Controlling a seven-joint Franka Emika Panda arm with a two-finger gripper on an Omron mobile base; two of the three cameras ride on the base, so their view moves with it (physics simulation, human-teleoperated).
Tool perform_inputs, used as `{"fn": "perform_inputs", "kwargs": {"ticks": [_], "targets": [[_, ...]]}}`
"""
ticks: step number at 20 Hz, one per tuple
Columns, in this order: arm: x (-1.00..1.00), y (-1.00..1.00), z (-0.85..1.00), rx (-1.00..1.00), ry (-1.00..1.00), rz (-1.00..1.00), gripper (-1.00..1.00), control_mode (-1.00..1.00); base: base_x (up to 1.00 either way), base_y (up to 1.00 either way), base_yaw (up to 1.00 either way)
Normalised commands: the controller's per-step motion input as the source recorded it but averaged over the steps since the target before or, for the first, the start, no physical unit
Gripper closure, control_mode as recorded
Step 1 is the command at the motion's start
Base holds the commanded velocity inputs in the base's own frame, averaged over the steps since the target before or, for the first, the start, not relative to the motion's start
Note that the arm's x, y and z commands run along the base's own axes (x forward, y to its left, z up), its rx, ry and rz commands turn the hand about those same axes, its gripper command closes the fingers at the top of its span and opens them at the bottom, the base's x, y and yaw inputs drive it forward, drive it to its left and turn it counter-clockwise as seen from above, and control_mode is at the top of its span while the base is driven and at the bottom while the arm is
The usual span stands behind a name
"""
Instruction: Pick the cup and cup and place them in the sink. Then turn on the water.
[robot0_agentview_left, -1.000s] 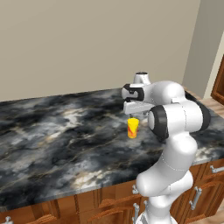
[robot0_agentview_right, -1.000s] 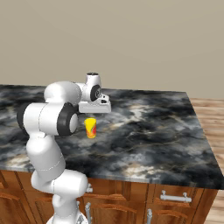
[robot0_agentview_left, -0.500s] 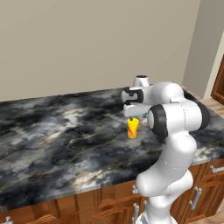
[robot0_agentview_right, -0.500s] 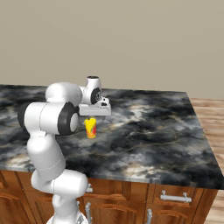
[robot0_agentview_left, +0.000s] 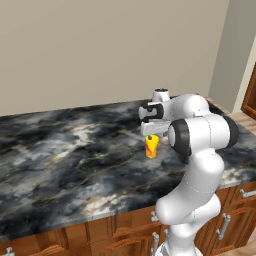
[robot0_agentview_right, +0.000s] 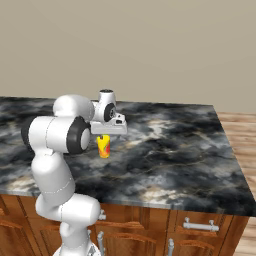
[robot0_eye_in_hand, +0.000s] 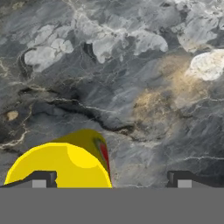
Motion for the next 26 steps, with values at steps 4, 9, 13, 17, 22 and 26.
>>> {"fn": "perform_inputs", "kwargs": {"ticks": [4,9,13,17,22,26], "targets": [[0.0,0.0,-0.1,0.0,0.0,0.0,-1.0,-1.0,0.0,0.0,0.0],[0.0,0.0,-0.1,0.0,0.0,0.0,-1.0,-1.0,0.0,0.0,0.0],[0.0,0.0,-0.11,0.0,0.0,0.0,-1.0,-1.0,0.0,0.0,0.0],[0.0,0.0,-0.09,0.0,0.01,0.0,-1.0,-1.0,0.0,0.0,0.0],[0.0,0.0,-0.07,0.0,0.02,0.0,1.0,-1.0,0.0,0.0,0.0],[0.0,0.0,0.0,0.0,0.0,0.0,1.0,-1.0,0.0,0.0,0.0]]}}
